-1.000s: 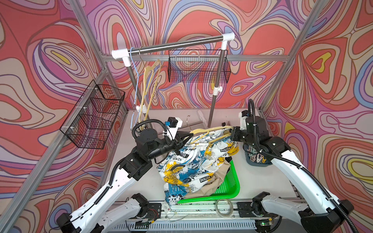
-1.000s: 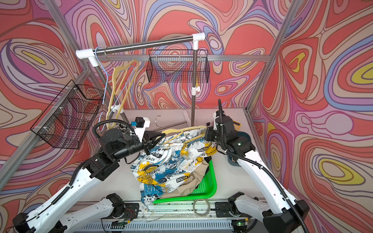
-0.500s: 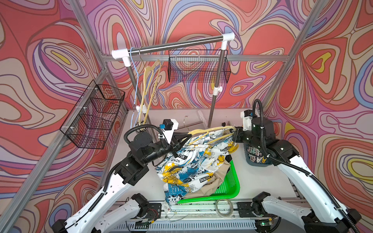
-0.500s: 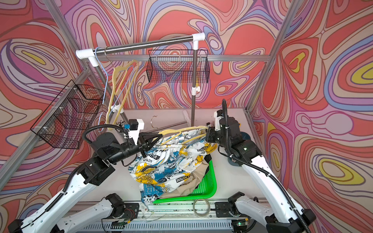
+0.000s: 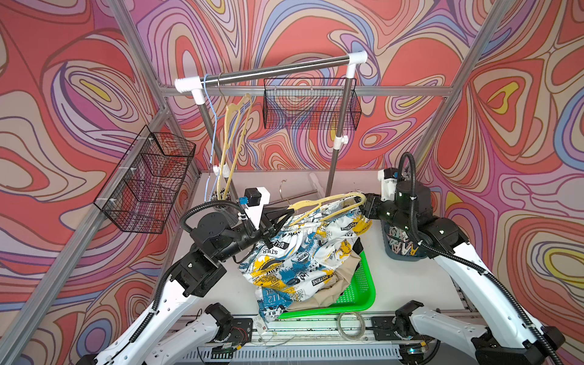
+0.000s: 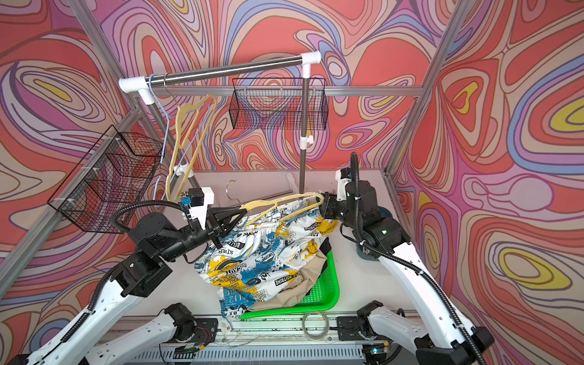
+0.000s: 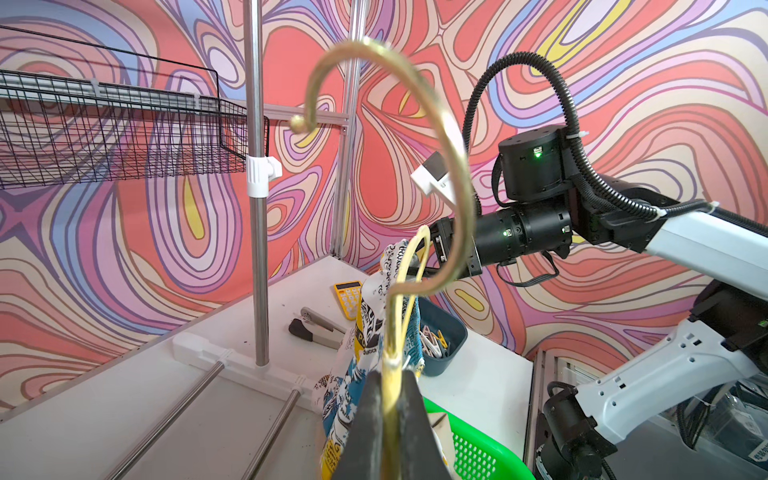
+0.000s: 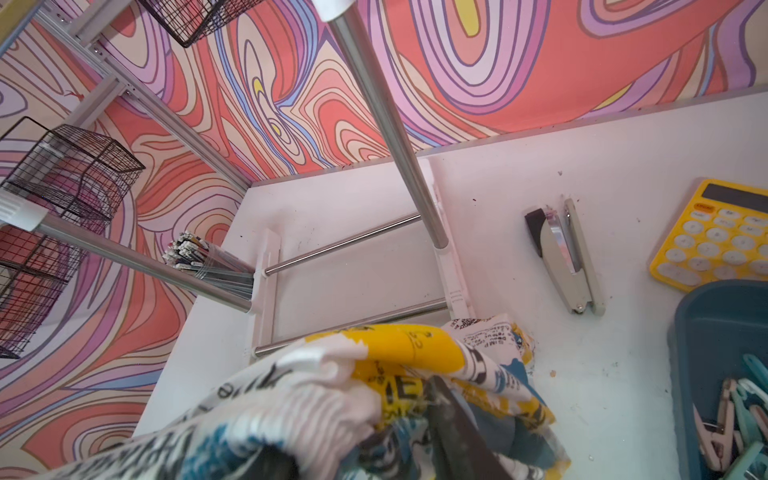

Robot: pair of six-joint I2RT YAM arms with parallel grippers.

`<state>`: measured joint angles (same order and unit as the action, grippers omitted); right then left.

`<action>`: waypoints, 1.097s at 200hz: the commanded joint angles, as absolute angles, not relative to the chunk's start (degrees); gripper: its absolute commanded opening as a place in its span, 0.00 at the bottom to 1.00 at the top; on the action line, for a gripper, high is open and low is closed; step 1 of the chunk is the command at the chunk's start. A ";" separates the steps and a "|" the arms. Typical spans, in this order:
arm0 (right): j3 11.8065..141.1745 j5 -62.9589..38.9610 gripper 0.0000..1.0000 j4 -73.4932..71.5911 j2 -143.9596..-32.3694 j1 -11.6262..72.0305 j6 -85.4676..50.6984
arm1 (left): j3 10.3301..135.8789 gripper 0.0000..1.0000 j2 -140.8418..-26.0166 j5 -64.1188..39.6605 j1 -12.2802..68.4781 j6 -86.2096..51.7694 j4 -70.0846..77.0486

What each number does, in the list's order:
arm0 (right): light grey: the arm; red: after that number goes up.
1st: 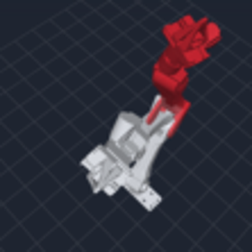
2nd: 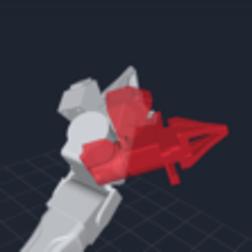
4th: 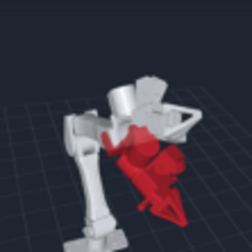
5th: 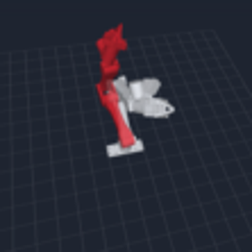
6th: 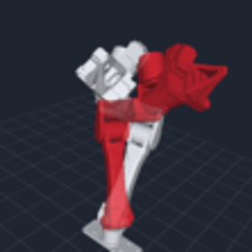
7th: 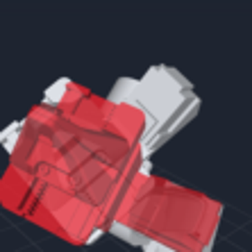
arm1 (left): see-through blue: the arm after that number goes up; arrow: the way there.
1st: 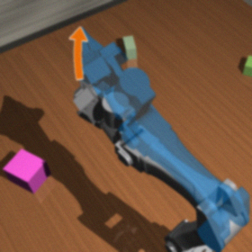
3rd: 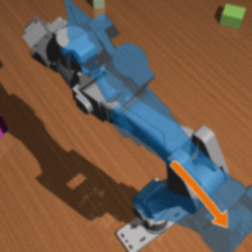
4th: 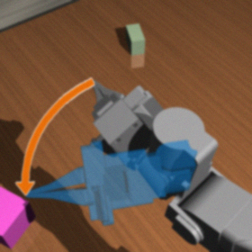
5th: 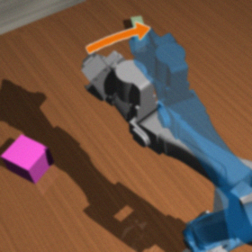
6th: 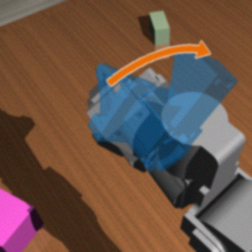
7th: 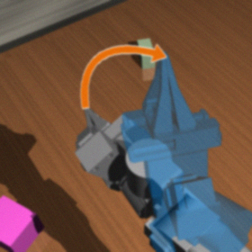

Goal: Remove the clothespins securing shorts to the hanger
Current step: Remove the shorts from the hanger.

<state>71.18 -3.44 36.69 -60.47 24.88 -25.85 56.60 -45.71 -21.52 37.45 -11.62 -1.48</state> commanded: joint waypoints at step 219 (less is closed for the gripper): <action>82.40 10.50 0.84 58.49 -59.74 25.56 -20.94 | 57.39 0.00 -44.12 -12.15 37.01 -12.13 12.66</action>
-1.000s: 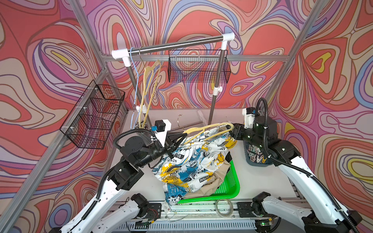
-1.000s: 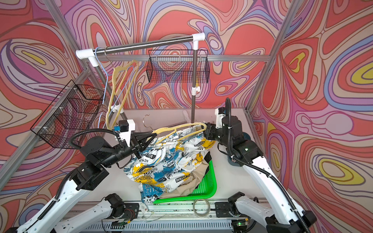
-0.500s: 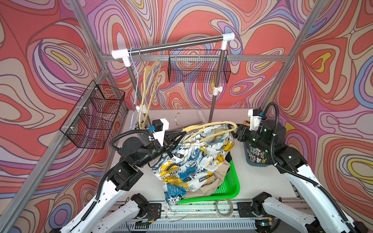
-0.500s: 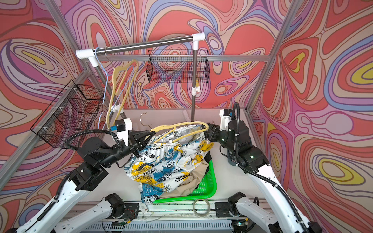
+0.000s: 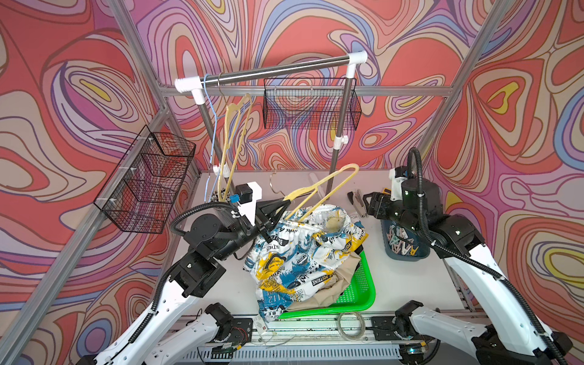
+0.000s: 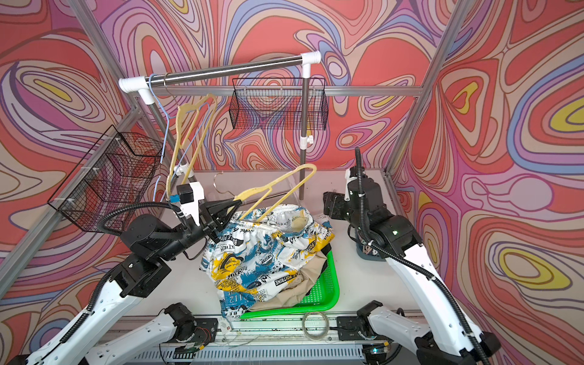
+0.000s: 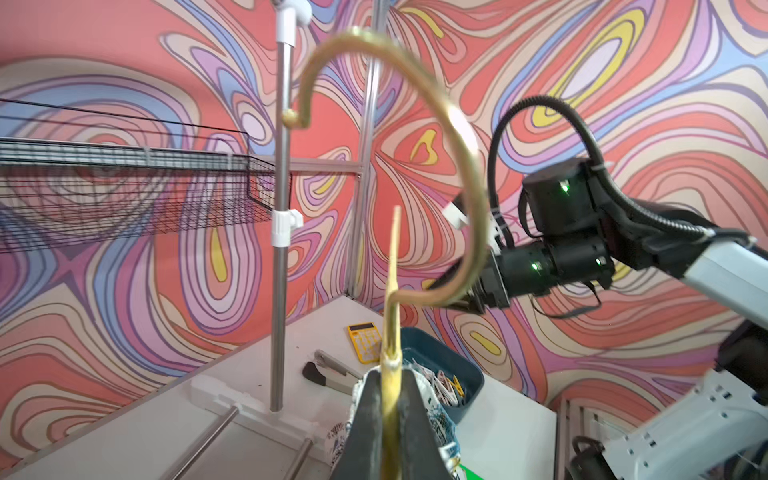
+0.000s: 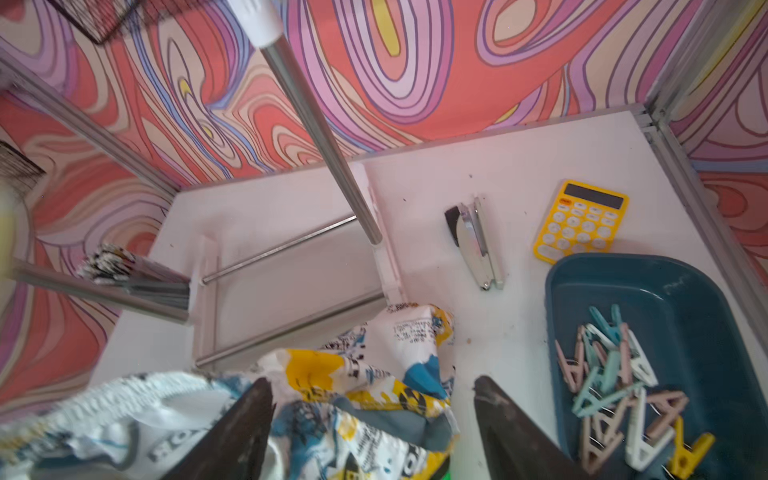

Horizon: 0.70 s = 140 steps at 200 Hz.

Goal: Remove the clothespins securing shorts to the hanger
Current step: Remove the shorts from the hanger.

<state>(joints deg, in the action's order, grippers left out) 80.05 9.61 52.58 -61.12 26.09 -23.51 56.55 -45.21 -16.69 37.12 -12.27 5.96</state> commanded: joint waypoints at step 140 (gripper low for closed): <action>66.53 -21.68 0.85 21.96 -59.59 44.70 -14.04 | 60.78 0.00 -50.27 -18.91 37.05 -18.63 17.53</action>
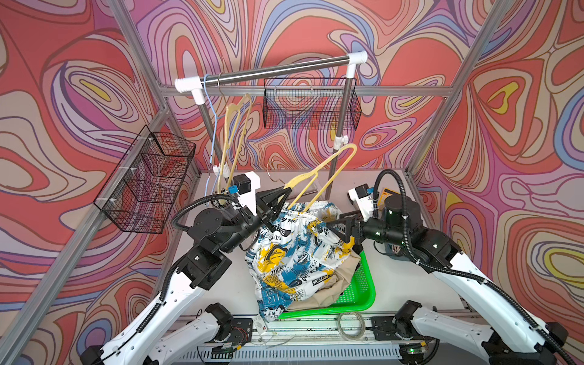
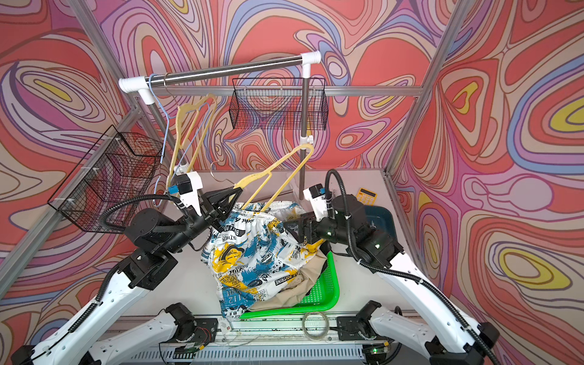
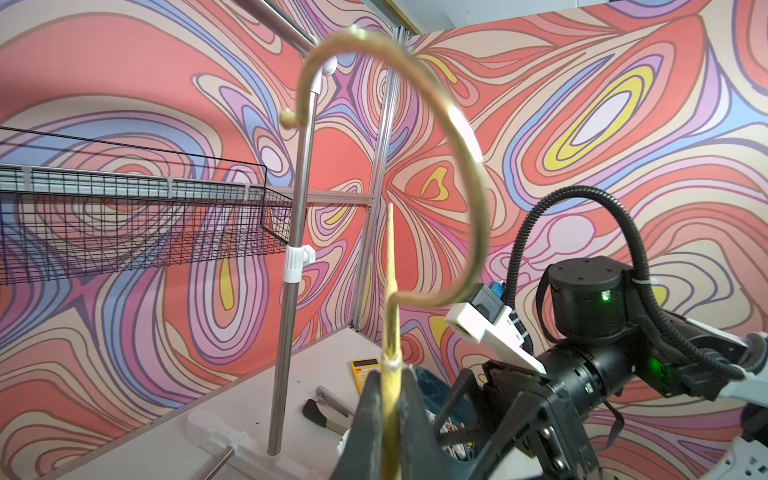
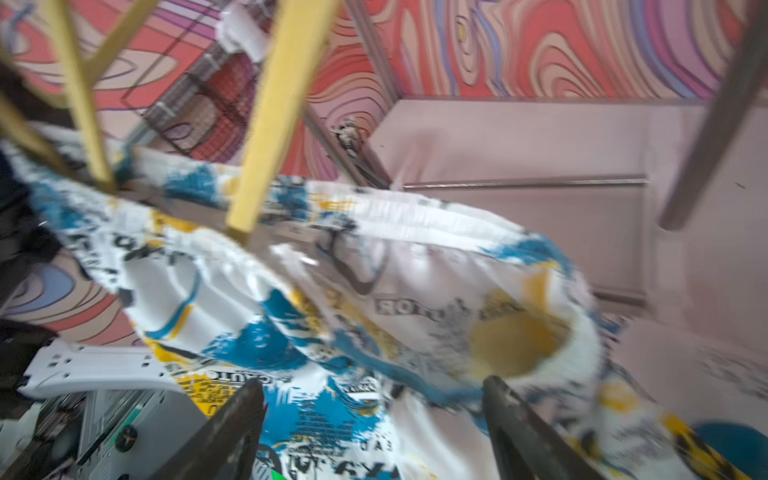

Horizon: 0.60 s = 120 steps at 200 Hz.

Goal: Remove the clothespins securing shorts to the hanger
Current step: Remove the shorts from the hanger.

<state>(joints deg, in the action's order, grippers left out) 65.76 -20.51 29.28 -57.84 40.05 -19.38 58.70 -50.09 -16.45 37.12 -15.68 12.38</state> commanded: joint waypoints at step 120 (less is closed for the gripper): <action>65.09 -28.46 0.68 11.95 -65.24 46.29 -8.68 | 60.47 0.00 -50.54 -19.62 37.00 -21.88 19.80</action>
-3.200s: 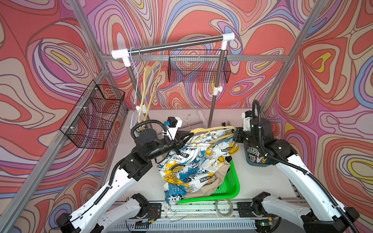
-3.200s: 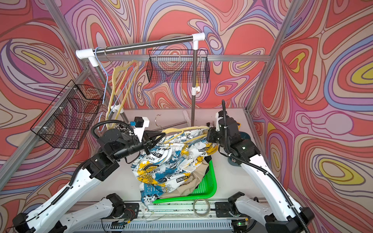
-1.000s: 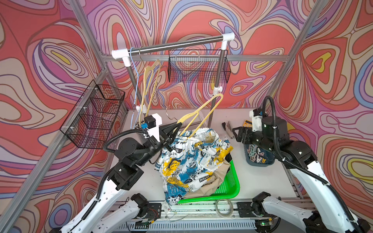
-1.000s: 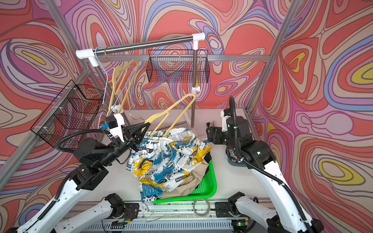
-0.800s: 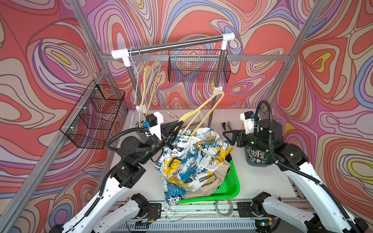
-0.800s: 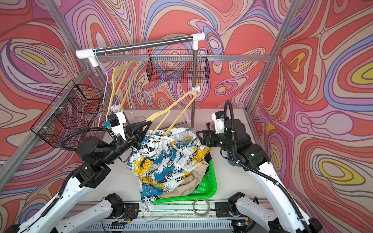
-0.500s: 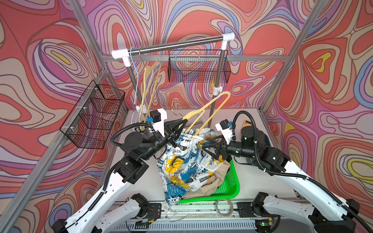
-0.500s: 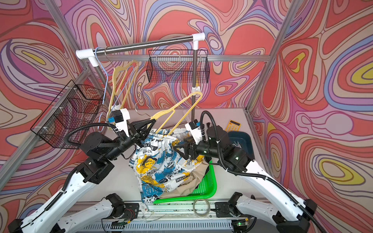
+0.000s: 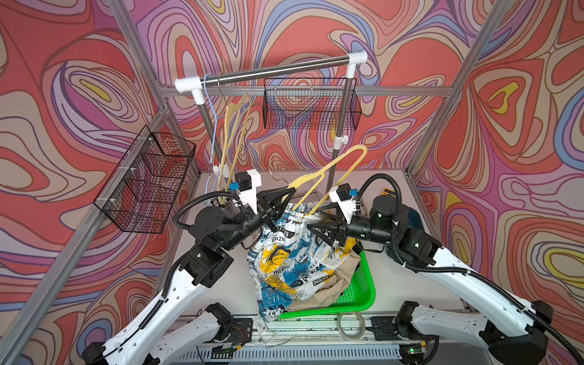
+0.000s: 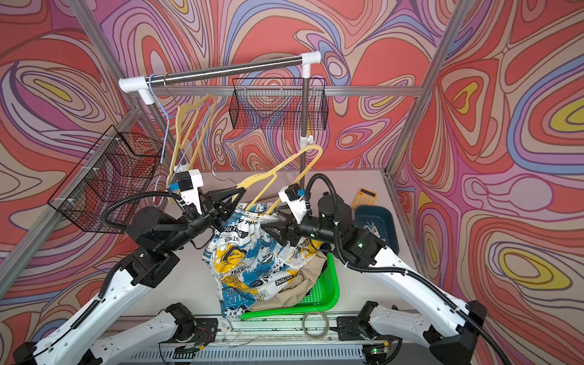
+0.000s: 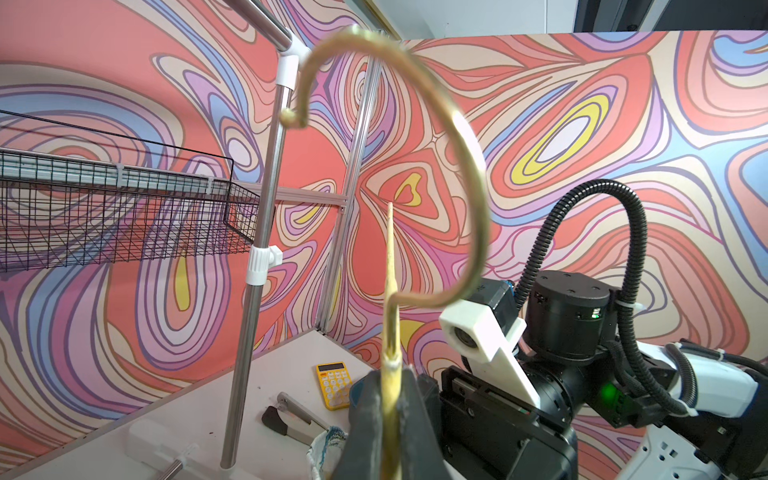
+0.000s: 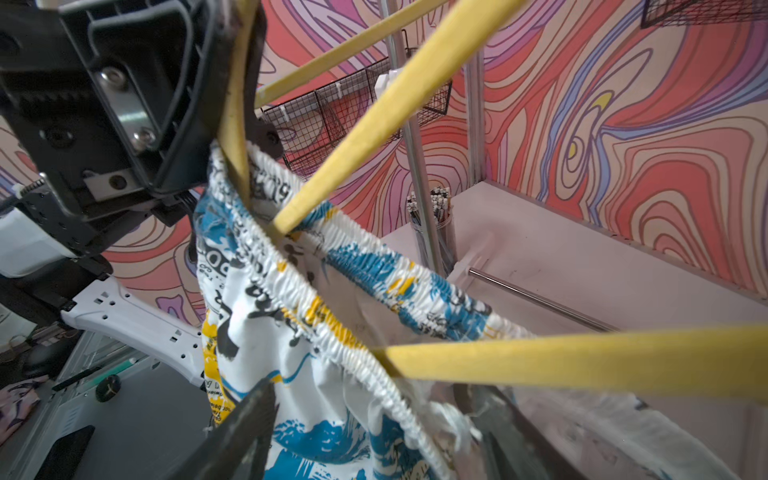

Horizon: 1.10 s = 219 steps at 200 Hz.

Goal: Remove the clothespins securing shorts to the hanger
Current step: Remove the shorts from the hanger.

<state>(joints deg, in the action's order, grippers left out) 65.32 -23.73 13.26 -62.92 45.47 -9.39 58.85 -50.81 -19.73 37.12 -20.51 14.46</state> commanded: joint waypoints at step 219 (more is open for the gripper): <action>62.37 -23.90 0.00 16.47 -67.67 56.32 -10.64 | 63.37 0.00 -51.91 -18.30 36.98 -19.23 17.11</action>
